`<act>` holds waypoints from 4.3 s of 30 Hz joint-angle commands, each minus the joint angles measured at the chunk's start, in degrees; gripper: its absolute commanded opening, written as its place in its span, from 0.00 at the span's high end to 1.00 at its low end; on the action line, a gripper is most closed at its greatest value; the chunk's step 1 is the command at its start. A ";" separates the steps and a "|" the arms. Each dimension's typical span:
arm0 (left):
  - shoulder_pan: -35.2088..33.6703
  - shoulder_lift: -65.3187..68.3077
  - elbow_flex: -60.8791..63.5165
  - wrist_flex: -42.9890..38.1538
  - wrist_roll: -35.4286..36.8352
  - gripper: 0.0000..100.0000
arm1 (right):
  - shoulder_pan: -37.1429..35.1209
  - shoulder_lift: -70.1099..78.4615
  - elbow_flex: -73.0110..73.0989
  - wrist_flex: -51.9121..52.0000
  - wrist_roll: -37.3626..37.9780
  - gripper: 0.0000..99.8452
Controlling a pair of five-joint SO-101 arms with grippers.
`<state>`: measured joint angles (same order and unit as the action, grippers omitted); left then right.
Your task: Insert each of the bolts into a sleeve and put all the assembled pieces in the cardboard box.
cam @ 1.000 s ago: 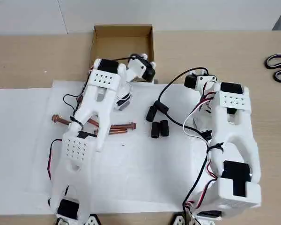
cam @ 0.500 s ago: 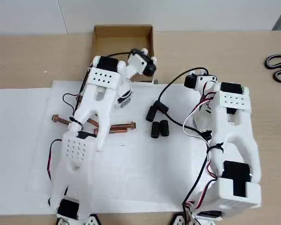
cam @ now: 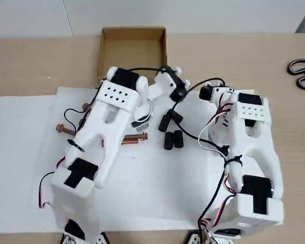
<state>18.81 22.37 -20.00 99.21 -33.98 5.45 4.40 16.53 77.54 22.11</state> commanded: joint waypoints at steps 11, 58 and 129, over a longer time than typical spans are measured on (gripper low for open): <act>0.35 2.64 0.84 0.26 -9.23 0.91 | -0.04 -2.95 0.97 -1.36 -0.70 0.99; -0.97 14.59 1.01 -9.23 -13.71 0.96 | -2.15 -3.03 0.97 -1.27 -1.49 0.99; -8.53 -89.32 54.02 -35.16 75.43 1.00 | -41.54 -93.76 39.47 -8.31 -24.00 1.00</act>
<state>10.64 -60.88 30.02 70.11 38.90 -33.14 -86.77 54.77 70.68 -1.45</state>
